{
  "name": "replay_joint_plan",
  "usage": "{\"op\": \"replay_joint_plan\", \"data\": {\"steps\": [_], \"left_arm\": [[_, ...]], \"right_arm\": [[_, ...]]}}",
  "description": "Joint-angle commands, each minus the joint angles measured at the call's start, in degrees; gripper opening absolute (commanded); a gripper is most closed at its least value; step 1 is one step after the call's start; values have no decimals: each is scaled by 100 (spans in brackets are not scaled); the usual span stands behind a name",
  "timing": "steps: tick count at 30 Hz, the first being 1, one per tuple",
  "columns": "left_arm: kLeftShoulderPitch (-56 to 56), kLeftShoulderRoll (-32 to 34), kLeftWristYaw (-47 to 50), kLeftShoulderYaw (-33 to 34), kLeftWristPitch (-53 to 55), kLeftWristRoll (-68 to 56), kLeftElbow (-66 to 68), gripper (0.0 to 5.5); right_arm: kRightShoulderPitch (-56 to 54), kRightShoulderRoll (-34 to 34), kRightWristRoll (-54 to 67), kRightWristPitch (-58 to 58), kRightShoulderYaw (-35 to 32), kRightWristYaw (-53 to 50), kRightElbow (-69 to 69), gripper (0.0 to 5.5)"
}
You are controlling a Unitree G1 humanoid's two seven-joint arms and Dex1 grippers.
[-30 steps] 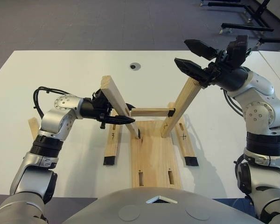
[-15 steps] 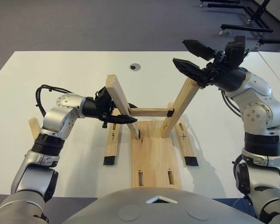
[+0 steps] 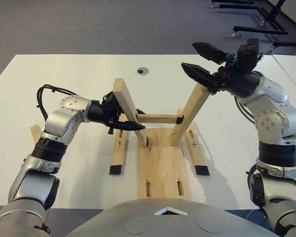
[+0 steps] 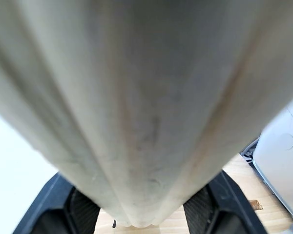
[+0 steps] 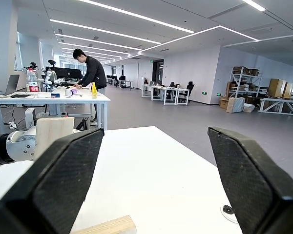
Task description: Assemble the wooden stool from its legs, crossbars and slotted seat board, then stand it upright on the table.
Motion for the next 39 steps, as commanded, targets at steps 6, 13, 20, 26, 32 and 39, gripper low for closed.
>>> {"op": "replay_joint_plan", "data": {"steps": [6,13,20,26,32,39], "left_arm": [[258,-4,-56,-1143,517,684,-166,203],[171,39,-11,-1374,589,863,-165,203],[-27,29,76,-1667,834,1065,-71,203],[-101,70,66,-1930,1080,1117,-15,203],[-130,36,23,-2076,1119,1169,17,203],[-162,40,4,-2187,1144,1166,14,203]], "right_arm": [[122,141,-97,274,541,115,-194,392],[122,154,-49,305,574,107,-303,392],[131,227,31,396,677,78,-452,392],[95,424,68,395,802,-37,-523,392],[7,549,102,387,868,-104,-537,392],[-69,714,125,422,955,-192,-568,392]]}}
